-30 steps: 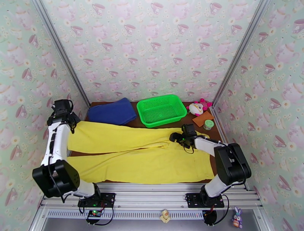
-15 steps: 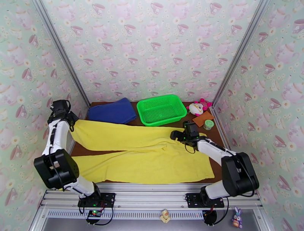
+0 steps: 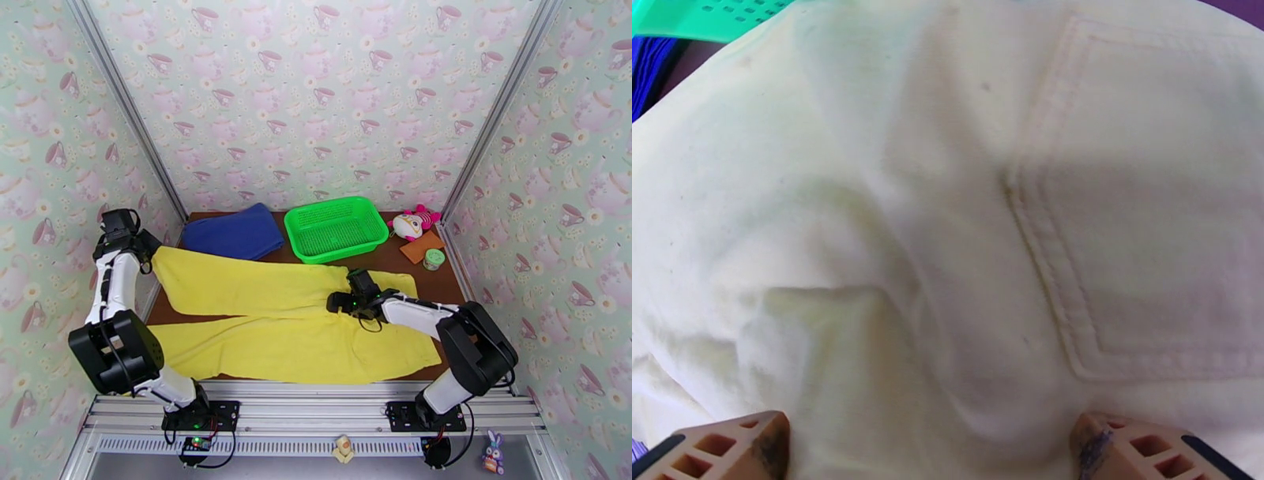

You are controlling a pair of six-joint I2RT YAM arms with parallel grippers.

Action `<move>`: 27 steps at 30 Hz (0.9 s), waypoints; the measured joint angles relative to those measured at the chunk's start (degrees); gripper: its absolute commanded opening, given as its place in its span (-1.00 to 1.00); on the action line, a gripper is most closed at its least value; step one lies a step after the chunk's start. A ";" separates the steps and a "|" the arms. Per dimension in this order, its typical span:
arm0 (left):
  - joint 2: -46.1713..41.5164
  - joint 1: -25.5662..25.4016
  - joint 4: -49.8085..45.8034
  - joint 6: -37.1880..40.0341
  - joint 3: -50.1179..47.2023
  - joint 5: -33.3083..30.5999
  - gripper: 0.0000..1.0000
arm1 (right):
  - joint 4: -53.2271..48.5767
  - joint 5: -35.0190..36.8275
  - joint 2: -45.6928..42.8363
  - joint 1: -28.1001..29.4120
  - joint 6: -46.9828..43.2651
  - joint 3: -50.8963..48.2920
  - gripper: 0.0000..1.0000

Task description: Fold and stack the trousers

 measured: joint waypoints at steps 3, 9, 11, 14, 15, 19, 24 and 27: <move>0.00 0.00 0.55 0.00 -0.74 0.33 -0.95 | -6.36 1.55 -1.77 -4.24 -1.55 6.10 1.00; 0.00 -0.07 0.68 0.02 -1.53 0.55 -0.95 | -8.52 3.30 -2.49 -19.08 -5.95 15.34 0.92; 0.00 -0.07 0.76 0.02 -1.53 0.52 -0.95 | -8.33 2.86 -1.14 -24.35 -6.97 15.61 0.83; 0.00 -0.07 0.83 0.02 -1.53 0.52 -0.95 | -7.93 1.92 3.10 -29.81 -7.67 15.67 0.78; 0.00 -0.07 0.85 0.02 -1.53 0.52 -0.95 | -7.85 1.57 4.63 -30.58 -7.76 15.67 0.77; -0.24 -0.04 0.87 0.02 -1.53 0.66 -0.95 | -8.68 1.86 10.29 -31.08 -8.72 17.51 0.66; -1.33 -0.04 1.07 0.02 -1.53 1.07 -0.94 | -9.33 6.54 12.44 -31.23 -10.51 20.57 0.60; -1.55 0.00 1.09 0.02 -1.53 1.44 -0.94 | -9.22 6.95 13.20 -32.63 -10.95 21.49 0.53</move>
